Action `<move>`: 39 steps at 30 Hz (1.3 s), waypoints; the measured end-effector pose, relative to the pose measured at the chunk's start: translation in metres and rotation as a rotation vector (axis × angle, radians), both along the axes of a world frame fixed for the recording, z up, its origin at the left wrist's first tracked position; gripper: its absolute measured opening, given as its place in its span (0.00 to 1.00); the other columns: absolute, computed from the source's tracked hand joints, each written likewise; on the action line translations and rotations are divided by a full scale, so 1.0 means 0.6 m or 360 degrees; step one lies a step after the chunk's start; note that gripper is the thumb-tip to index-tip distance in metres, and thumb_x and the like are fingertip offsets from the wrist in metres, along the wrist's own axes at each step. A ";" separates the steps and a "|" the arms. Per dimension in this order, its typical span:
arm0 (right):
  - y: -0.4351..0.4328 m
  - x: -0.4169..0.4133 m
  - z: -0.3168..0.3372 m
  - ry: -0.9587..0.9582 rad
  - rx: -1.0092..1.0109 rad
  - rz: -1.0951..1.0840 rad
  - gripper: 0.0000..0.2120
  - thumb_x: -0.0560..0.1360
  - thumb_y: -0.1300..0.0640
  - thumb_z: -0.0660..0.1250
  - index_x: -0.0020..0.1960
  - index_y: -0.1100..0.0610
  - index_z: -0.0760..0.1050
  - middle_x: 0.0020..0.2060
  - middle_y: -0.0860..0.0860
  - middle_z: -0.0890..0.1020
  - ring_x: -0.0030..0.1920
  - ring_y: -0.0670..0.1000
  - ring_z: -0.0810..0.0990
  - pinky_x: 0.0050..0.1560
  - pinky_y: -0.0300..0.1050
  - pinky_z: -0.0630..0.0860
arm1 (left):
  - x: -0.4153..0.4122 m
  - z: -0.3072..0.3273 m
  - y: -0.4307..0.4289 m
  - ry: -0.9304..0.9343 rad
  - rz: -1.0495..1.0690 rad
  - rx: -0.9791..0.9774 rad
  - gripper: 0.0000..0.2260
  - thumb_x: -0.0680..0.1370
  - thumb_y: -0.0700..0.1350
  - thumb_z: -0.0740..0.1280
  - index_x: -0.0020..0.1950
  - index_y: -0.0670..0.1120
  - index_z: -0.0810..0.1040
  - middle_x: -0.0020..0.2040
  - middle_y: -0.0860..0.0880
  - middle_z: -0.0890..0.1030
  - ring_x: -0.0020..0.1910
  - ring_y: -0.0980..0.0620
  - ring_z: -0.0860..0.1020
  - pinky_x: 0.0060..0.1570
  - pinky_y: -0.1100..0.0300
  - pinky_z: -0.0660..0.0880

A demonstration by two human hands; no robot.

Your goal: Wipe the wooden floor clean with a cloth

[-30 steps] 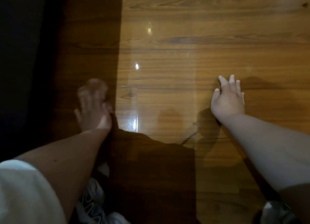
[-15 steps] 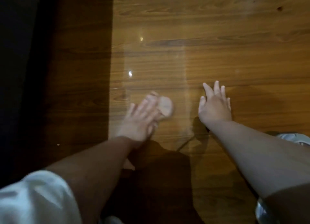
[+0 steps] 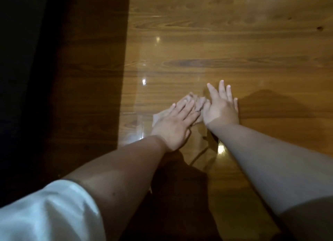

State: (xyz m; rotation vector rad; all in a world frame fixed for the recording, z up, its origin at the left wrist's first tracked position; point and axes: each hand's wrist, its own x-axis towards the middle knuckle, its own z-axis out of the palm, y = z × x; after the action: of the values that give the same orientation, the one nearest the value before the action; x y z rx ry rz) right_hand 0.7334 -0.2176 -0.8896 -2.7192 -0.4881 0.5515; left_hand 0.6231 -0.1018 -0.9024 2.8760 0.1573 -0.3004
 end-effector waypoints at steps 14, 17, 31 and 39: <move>0.092 0.079 -0.039 -0.0070 -0.0102 -0.0021 0.26 0.80 0.53 0.52 0.77 0.43 0.54 0.79 0.48 0.45 0.78 0.50 0.41 0.75 0.56 0.39 | 0.132 0.023 0.208 -0.0091 0.0956 -0.0138 0.27 0.78 0.44 0.59 0.77 0.50 0.58 0.78 0.48 0.57 0.76 0.50 0.55 0.74 0.57 0.52; 0.081 0.081 -0.045 -0.0126 -0.0173 0.0075 0.26 0.80 0.51 0.51 0.78 0.43 0.51 0.79 0.48 0.45 0.78 0.49 0.41 0.75 0.56 0.41 | 0.165 0.003 0.158 -0.0063 0.0074 -0.0267 0.27 0.78 0.43 0.59 0.77 0.54 0.58 0.78 0.51 0.55 0.77 0.53 0.52 0.75 0.53 0.50; 0.072 0.110 -0.017 0.0236 -0.0348 0.0294 0.26 0.83 0.46 0.47 0.78 0.42 0.42 0.77 0.48 0.34 0.76 0.51 0.33 0.74 0.55 0.36 | 0.132 0.038 0.253 -0.0097 0.0873 -0.0359 0.20 0.80 0.41 0.56 0.72 0.50 0.69 0.75 0.44 0.65 0.73 0.44 0.63 0.71 0.57 0.58; 0.047 0.127 0.005 0.0530 0.0263 0.0060 0.26 0.80 0.35 0.44 0.76 0.37 0.52 0.79 0.47 0.46 0.78 0.53 0.42 0.75 0.54 0.40 | 0.147 0.054 0.022 -0.0132 0.1176 -0.1455 0.24 0.78 0.36 0.53 0.73 0.50 0.67 0.72 0.48 0.70 0.69 0.49 0.70 0.68 0.66 0.61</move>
State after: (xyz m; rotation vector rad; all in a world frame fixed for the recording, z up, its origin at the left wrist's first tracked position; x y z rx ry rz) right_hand 0.8097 -0.1891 -0.8868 -2.4022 -0.4732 0.9105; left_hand 0.7114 -0.0886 -0.8701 1.7685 0.7973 -0.0652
